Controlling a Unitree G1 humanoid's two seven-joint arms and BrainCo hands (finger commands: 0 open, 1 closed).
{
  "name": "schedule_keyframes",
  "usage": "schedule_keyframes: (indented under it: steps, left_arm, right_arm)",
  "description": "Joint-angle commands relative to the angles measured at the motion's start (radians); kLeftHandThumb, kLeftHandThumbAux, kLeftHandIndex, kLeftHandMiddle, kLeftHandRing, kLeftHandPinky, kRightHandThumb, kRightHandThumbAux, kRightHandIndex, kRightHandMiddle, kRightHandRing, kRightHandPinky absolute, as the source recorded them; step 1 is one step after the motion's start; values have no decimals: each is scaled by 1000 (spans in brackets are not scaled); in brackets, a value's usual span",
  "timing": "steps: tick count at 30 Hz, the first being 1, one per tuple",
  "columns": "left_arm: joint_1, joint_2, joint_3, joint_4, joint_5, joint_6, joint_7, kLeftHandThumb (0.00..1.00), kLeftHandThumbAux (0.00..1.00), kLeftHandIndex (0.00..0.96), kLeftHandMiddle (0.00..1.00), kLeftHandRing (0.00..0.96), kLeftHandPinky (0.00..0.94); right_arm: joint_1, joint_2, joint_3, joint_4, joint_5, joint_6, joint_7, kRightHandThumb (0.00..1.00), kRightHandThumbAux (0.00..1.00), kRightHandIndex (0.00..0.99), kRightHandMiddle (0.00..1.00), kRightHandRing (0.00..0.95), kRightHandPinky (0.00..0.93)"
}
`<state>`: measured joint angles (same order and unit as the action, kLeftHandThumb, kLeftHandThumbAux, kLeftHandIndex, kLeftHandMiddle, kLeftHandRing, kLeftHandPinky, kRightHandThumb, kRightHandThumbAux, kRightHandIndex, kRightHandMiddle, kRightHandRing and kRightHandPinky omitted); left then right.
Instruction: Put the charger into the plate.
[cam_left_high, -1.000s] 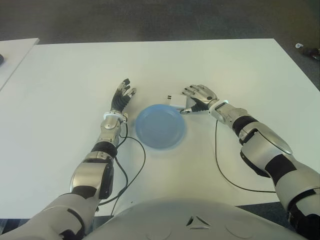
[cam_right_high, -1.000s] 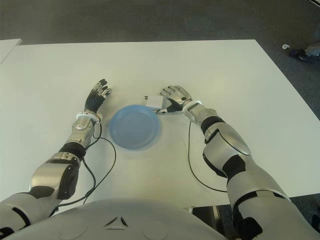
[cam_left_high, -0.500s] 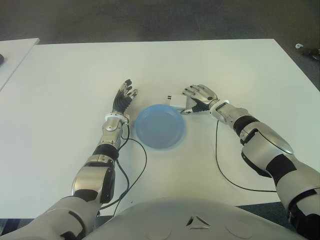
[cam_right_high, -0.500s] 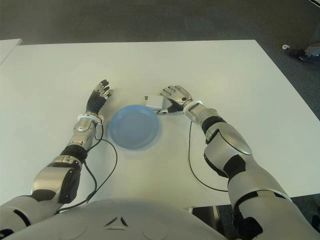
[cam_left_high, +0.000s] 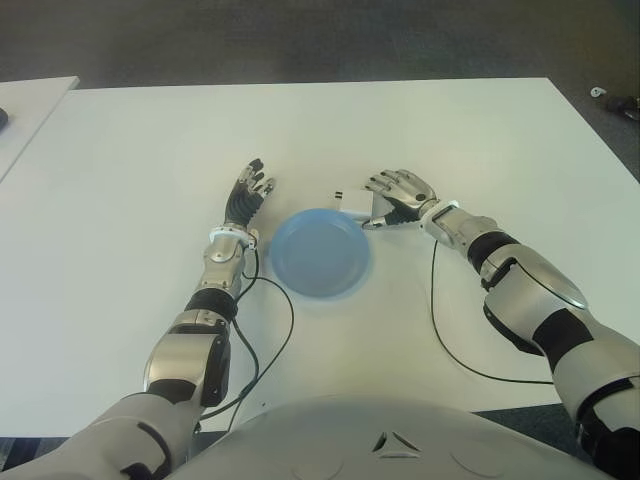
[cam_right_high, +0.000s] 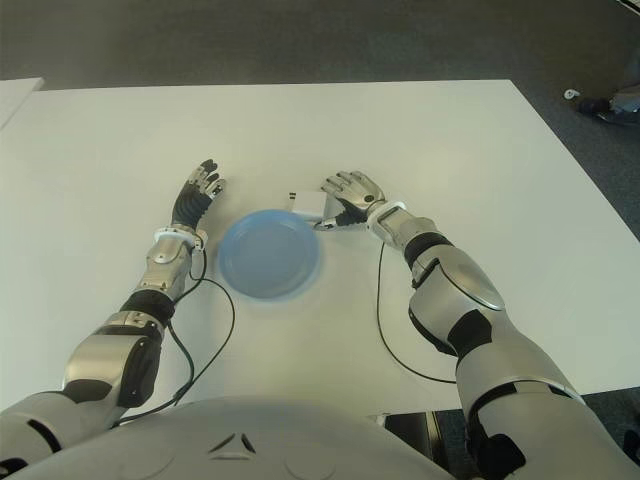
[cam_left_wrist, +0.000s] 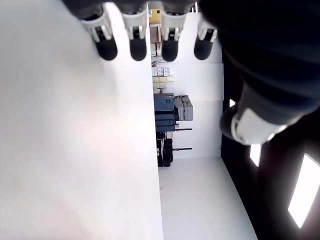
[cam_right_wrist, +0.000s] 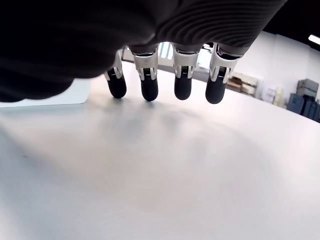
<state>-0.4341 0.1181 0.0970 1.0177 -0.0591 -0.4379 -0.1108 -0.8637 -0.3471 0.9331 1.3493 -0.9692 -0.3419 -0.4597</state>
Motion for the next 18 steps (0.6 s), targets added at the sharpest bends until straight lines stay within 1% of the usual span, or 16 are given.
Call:
schedule_keyframes:
  steps: [1, 3, 5, 6, 7, 8, 9, 10, 12, 13, 14, 15, 18]
  left_arm:
    - [39, -21, -13, 39, 9, 44, -35, 0, 591, 27, 56, 52, 80]
    - [37, -21, -13, 42, 10, 41, -36, 0, 586, 32, 68, 64, 91]
    - [37, -21, -12, 44, 10, 40, -37, 0, 584, 34, 75, 70, 96]
    - [36, -20, -12, 46, 11, 38, -38, 0, 581, 37, 82, 78, 101]
    - [35, -20, -12, 49, 11, 36, -39, 0, 580, 38, 87, 83, 104]
    - [34, -19, -13, 52, 13, 35, -40, 0, 578, 40, 93, 89, 109]
    - [33, -19, -13, 54, 13, 34, -40, 0, 577, 41, 102, 98, 116]
    - [32, -19, -13, 56, 14, 33, -39, 0, 577, 42, 105, 101, 118]
    - [32, -18, -14, 58, 15, 31, -38, 0, 576, 44, 114, 111, 126]
    - [31, -18, -15, 59, 17, 31, -36, 0, 576, 44, 116, 112, 127]
    - [30, -18, -16, 60, 18, 30, -35, 0, 578, 47, 122, 119, 132]
    - [30, -17, -17, 62, 21, 31, -31, 0, 579, 48, 127, 123, 136]
    - [28, -17, -19, 65, 25, 32, -25, 0, 582, 54, 142, 138, 151]
  right_arm:
    - [72, -18, 2, 25, -13, -11, 50, 219, 130, 0, 0, 0, 0]
    - [65, -14, -20, 14, 11, -30, 52, 227, 160, 40, 5, 0, 0]
    - [63, -14, -31, 8, 20, -38, 50, 237, 182, 72, 31, 1, 0]
    - [67, -13, -39, 6, 26, -41, 32, 248, 229, 94, 84, 42, 33]
    - [74, -14, -46, 6, 28, -40, -3, 272, 254, 118, 129, 84, 76]
    - [82, -15, -53, 6, 30, -41, -44, 320, 274, 170, 209, 163, 157]
    - [88, -16, -58, 6, 30, -42, -73, 391, 310, 224, 297, 264, 256]
    - [90, -16, -61, 6, 29, -43, -88, 416, 322, 243, 328, 300, 292]
    - [93, -13, -66, 8, 28, -45, -107, 488, 360, 295, 416, 402, 393]
    - [96, -11, -71, 8, 30, -49, -125, 501, 367, 304, 431, 420, 411]
    - [99, -8, -75, 9, 31, -52, -138, 534, 393, 329, 475, 467, 467]
    - [101, -7, -80, 9, 34, -58, -158, 556, 410, 344, 503, 498, 503]
    - [107, -3, -91, 9, 39, -71, -193, 611, 453, 392, 572, 562, 566]
